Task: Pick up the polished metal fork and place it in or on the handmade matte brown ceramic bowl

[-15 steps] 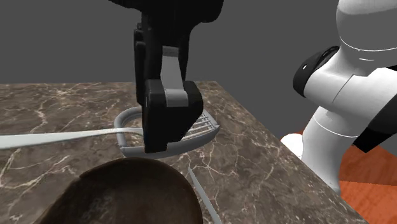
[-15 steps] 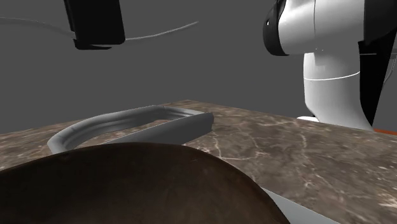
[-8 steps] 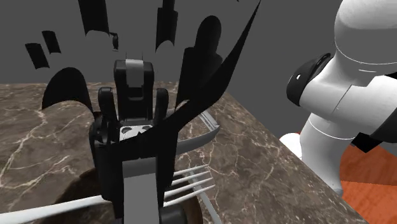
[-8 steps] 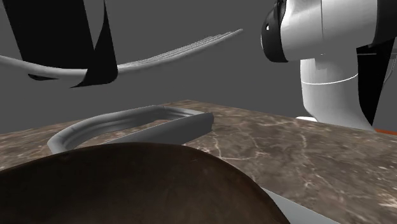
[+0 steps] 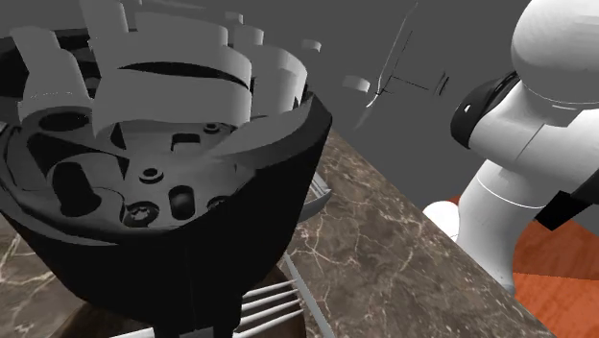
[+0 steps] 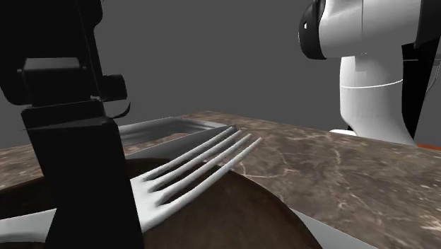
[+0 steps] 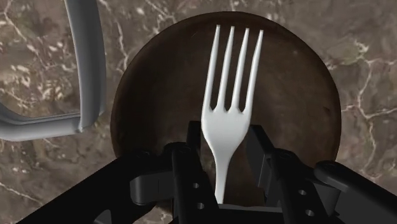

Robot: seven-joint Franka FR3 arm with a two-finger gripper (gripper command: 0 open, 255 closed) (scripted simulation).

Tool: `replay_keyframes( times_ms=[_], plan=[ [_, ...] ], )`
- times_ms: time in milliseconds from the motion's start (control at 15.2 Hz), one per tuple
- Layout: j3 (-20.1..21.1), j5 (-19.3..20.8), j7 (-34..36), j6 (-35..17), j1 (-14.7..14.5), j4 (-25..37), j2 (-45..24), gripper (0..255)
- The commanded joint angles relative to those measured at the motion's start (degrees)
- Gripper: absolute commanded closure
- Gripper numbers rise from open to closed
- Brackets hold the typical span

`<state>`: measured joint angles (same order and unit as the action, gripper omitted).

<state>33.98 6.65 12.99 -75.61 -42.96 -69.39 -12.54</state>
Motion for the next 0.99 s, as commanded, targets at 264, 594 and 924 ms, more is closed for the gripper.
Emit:
replay_keyframes(
  times_ms=[264, 594, 924],
  plan=[
    [-0.1, -0.8, -0.3, -2.8, 0.8, -3.9, 1.4, 255],
    [-0.1, -0.8, -0.3, -2.8, 0.7, -3.9, 1.4, 255],
    [-0.1, -0.8, -0.3, -2.8, 0.7, -3.9, 1.4, 0]
  ],
)
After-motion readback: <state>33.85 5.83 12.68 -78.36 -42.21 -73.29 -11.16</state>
